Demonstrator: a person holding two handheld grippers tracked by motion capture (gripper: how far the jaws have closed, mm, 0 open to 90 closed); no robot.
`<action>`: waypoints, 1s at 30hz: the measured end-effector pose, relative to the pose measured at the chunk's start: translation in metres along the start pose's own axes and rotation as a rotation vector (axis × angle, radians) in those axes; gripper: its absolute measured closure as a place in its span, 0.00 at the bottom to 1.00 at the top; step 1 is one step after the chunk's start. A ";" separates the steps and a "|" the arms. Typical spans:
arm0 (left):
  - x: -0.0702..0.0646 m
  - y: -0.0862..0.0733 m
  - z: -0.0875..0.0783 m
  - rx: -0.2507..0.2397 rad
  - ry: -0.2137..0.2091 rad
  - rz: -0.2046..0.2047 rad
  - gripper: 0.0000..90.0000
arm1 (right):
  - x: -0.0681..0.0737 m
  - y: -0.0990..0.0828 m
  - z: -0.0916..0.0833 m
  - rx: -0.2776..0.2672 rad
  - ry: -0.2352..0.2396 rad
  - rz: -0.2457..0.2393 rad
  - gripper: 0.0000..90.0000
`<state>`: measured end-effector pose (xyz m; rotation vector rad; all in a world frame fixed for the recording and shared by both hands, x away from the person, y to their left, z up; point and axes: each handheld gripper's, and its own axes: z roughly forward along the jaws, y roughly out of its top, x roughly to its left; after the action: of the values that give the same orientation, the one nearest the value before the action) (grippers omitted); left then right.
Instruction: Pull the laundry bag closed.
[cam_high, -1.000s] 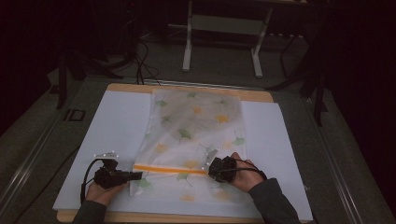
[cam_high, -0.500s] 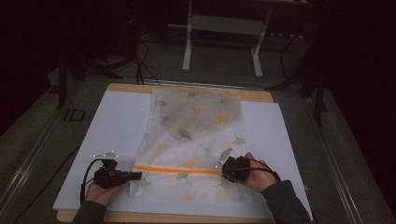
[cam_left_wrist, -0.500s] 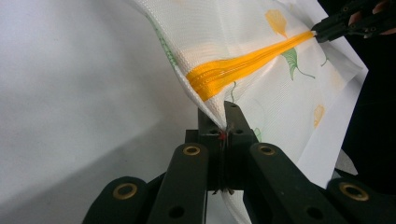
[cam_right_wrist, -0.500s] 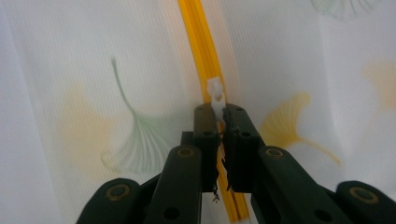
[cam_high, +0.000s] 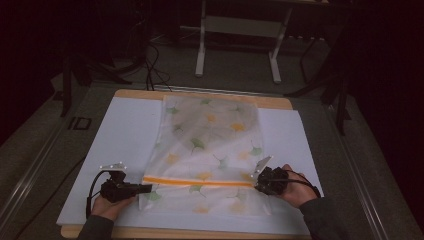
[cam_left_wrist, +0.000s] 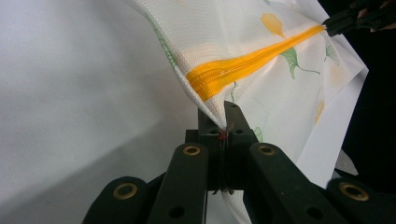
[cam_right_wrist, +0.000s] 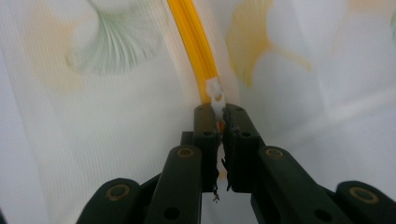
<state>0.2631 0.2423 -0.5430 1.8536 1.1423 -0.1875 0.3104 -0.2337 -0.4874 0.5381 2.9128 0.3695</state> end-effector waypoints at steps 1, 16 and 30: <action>0.000 0.000 0.000 0.000 -0.001 -0.002 0.99 | -0.001 -0.004 -0.001 0.017 -0.006 0.004 0.94; 0.000 -0.003 0.002 0.014 0.010 0.005 0.90 | -0.005 -0.027 0.002 -0.039 0.016 0.079 0.78; 0.002 -0.005 -0.016 -0.062 0.105 0.018 0.86 | -0.010 -0.051 -0.007 -0.197 0.010 0.203 0.67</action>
<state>0.2554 0.2563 -0.5382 1.8360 1.1896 -0.0444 0.3016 -0.2848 -0.4933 0.8020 2.7945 0.6783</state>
